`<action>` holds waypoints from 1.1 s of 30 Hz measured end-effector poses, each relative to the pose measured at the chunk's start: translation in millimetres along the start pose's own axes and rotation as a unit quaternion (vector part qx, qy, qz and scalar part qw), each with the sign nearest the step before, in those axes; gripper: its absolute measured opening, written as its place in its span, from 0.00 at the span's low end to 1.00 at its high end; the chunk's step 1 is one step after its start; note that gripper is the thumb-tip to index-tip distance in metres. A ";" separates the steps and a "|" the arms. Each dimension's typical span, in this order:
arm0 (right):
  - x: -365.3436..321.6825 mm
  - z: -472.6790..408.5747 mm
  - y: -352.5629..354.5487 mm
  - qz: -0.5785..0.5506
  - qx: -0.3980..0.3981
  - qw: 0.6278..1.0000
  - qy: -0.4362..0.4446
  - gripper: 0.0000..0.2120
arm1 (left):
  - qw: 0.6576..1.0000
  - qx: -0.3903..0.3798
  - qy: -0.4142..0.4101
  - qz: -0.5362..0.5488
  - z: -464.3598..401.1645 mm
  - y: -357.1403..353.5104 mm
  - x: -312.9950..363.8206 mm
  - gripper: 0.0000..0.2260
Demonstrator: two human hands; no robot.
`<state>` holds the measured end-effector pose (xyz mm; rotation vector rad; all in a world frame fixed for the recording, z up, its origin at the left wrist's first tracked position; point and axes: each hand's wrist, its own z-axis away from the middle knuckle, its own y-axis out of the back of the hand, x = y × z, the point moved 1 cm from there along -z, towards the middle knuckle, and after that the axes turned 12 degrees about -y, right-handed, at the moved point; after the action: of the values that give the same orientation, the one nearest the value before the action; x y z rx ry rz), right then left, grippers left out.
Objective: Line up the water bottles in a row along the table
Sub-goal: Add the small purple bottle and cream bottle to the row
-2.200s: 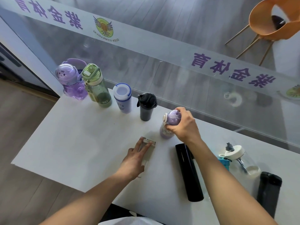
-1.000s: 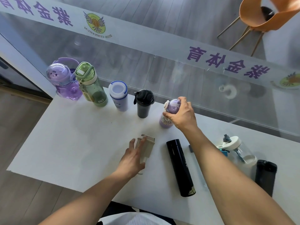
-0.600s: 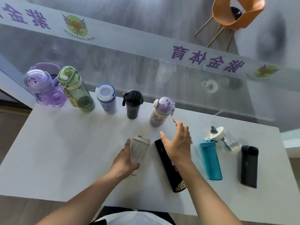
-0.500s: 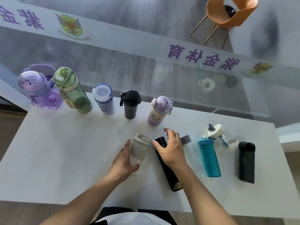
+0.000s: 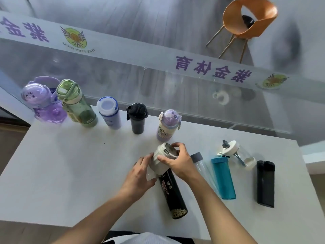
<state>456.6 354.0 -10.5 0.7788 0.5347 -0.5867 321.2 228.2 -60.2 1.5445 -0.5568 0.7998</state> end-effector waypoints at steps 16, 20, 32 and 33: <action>19.9 -57.6 128.5 -0.025 0.068 0.987 0.140 0.38 | 0.979 -0.053 0.178 -0.082 -3.8 -78.1 42.0 0.42; 23.9 -77.6 142.8 0.027 0.080 0.982 0.171 0.40 | 0.978 -0.032 0.195 -0.068 -4.4 -90.9 47.2 0.38; 29.1 -118.0 124.1 0.061 0.036 0.988 0.139 0.40 | 0.977 -0.014 0.209 -0.045 -4.5 -97.7 48.8 0.36; 28.3 -120.2 122.6 0.060 0.038 0.988 0.137 0.40 | 0.977 -0.014 0.209 -0.043 -4.1 -97.9 48.1 0.36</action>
<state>530.8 508.5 -40.7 0.9654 0.7157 -0.3909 424.6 250.5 -87.3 1.3131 -0.1889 1.0098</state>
